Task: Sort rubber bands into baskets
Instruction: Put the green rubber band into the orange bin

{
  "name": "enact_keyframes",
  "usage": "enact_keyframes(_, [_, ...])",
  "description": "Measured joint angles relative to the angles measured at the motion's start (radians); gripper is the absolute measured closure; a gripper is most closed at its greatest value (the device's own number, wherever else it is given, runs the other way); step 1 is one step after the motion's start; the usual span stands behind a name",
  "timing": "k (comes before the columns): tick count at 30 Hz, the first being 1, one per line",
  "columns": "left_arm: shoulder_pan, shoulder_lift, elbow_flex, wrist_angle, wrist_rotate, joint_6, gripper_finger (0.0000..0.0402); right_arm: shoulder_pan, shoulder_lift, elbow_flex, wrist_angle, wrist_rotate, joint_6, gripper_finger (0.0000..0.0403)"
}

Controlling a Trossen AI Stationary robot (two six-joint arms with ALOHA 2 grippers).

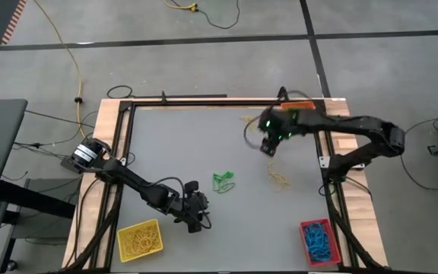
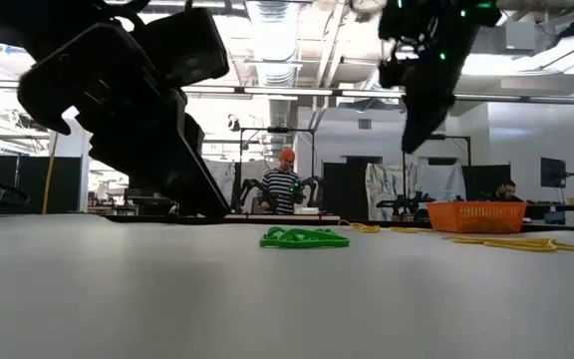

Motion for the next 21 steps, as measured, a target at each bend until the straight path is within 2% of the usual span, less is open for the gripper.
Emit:
enact_keyframes(7, [-0.032,0.0,0.0,0.0,-0.054,-0.003,0.0221,0.322,0.128,0.0,0.245,0.005,0.028,0.0143])
enact_keyframes(11, [-0.042,0.0,0.0,0.0,-0.08,-0.006,0.0221,0.444,0.241,0.0,0.402,0.055,0.028,0.0143])
enact_keyframes(16, [-0.046,0.0,0.0,0.005,-0.114,-0.008,0.0221,0.511,0.382,0.0,0.567,0.091,0.027,0.0143])
enact_keyframes(21, [-0.046,0.0,0.0,0.005,-0.147,-0.009,0.0221,0.515,0.472,0.0,0.637,0.132,0.028,0.0147])
